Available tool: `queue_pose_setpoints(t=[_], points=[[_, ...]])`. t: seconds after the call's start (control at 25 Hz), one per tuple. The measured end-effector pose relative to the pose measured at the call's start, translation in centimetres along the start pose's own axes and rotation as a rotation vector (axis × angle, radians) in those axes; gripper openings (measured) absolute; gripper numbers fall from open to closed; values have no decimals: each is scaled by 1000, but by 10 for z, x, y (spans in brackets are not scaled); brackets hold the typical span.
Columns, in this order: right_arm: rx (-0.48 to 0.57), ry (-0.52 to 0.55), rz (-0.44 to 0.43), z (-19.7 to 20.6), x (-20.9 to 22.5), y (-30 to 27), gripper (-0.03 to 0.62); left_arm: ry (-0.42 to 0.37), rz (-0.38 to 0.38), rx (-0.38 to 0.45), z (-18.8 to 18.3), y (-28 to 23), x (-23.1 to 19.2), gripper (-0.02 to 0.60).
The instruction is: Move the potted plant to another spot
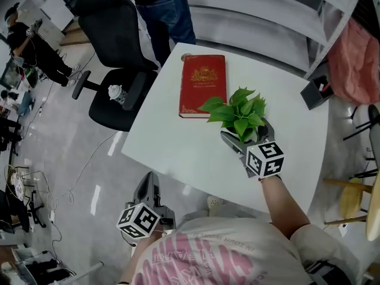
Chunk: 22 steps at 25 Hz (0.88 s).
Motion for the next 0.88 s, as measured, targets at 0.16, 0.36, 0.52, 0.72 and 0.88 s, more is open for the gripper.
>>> queue_pose_setpoints(t=[0.16,0.36,0.52,0.72,0.88], points=[[8,47,-9,-7,-2,-11,591,9,-22,-2,-2,3,-6,25],[35,13,-9,-13,1,-24,591,20,-69,-2,0,4,-18,25],[43,16,-1,-14,5,-26,591,24,-78,-2,2,6,-19,25],[54,-8,-9,-17,10,-29,589,15,-69,1,3,5,-16,25],[43,-6,-3,-16,10,-29,577,14,-67,8,3,8,-14,25]])
Point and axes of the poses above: the fingertips, and each gripper's own axes: y backward along the fingers, x to its right, z out of its underside, the point moved 5 cm from there along y, backward along the fingers, and after that the axes turned 12 degrees about -y, right-handed, at the moved point
